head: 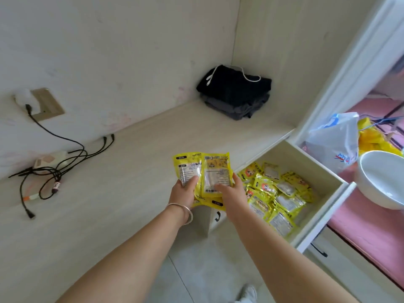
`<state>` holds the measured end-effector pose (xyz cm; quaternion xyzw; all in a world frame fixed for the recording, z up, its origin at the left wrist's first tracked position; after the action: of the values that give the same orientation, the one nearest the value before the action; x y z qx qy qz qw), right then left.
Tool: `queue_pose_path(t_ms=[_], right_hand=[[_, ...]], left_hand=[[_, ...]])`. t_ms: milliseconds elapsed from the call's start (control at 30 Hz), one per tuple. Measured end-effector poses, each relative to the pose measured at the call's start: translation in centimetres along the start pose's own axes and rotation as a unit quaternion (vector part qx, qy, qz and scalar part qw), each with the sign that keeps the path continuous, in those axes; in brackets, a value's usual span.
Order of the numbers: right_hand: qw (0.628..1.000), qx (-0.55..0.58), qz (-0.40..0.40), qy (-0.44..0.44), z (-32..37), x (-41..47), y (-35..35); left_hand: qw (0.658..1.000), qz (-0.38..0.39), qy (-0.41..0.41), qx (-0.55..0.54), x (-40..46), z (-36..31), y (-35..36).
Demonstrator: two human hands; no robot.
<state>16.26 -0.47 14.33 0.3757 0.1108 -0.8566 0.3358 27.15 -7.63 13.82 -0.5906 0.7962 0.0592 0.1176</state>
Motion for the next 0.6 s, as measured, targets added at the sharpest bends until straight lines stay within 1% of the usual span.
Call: queue_pose_path(t_ms=[200, 333, 467, 533, 600], right_hand=[[0.998, 0.027, -0.03, 0.053, 2.3, 5.5, -10.8], [0.995, 0.032, -0.064, 0.071, 2.6, 9.1, -17.2], [0.985, 0.015, -0.122, 0.122, 1.3, 11.5, -22.6], [0.978, -0.022, -0.15, 0.141, 0.7, 12.3, -24.5], [0.972, -0.075, -0.164, 0.148, 0.2, 13.0, -25.7]], left_hand=[[0.997, 0.045, -0.005, 0.057, 0.1, 1.0, 12.4], [0.992, 0.062, -0.025, 0.107, 0.3, 2.9, 18.8], [0.984, 0.077, -0.078, 0.144, 0.8, 5.6, 22.4], [0.972, 0.086, -0.12, 0.184, 1.2, 7.1, 23.5], [0.962, 0.084, -0.141, 0.217, 1.5, 8.3, 24.3]])
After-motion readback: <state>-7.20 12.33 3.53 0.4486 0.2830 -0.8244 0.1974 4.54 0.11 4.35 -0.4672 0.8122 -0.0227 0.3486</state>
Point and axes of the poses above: each hand's wrist, its own x-axis towards the middle knuckle, its own y-axis out of the palm, z = x × y, the point moved 2 cm from there along x, towards the middle knuckle, and after that the axes turned 12 degrees about y, right-handed, at the moved point
